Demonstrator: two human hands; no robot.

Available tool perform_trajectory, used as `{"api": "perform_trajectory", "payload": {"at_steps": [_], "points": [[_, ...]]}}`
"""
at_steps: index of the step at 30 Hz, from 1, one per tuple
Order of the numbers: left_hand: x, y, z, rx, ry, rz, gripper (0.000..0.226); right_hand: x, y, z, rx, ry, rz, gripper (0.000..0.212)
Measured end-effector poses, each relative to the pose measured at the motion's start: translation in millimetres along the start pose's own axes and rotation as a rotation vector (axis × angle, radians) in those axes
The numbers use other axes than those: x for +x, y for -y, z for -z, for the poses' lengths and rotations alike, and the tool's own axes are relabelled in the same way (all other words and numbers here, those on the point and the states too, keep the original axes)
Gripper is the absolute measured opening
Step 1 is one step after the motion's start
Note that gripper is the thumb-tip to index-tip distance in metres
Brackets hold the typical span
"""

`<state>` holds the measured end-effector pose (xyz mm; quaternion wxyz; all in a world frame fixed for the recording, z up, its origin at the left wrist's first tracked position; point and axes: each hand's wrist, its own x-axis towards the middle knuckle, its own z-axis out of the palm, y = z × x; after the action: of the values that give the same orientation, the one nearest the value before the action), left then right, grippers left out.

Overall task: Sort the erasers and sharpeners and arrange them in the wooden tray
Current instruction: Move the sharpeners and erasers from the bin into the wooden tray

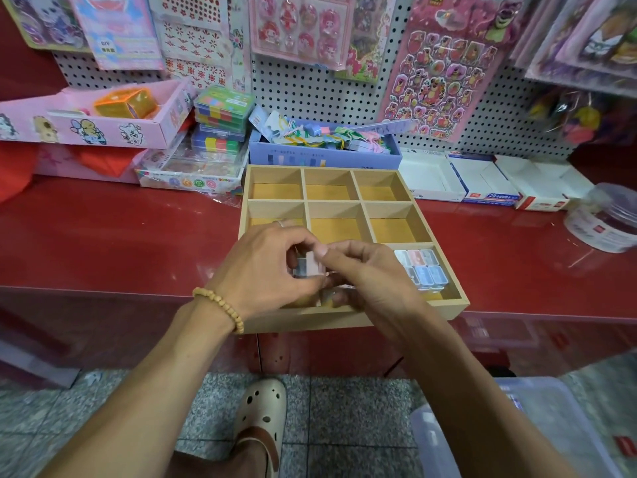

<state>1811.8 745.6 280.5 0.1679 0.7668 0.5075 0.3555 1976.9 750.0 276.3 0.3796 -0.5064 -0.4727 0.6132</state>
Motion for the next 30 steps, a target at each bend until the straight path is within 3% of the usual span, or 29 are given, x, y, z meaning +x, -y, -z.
{"api": "perform_trajectory", "payload": {"at_steps": [3, 8, 15, 18, 22, 30], "points": [[0, 0, -3, 0.024, 0.009, -0.029, 0.034, 0, 0, -1, -0.086, -0.032, -0.01, 0.019], [2, -2, 1, -0.094, 0.023, -0.011, 0.033, -3, 6, 1, 0.038, 0.021, -0.033, 0.008], [-4, 5, 2, -0.231, 0.022, 0.104, 0.037, -5, 6, -1, 0.102, 0.041, -0.076, 0.01], [-6, 12, 9, -0.046, 0.056, 0.14, 0.032, -8, 8, 6, -0.002, -0.049, -0.037, 0.01], [-5, 17, 13, 0.374, 0.259, 0.195, 0.03, -14, 11, 22, -0.102, -0.154, 0.016, 0.012], [6, 7, -8, 0.499, 0.326, 0.143, 0.018, -26, 12, 43, -0.246, -0.283, 0.126, 0.01]]}}
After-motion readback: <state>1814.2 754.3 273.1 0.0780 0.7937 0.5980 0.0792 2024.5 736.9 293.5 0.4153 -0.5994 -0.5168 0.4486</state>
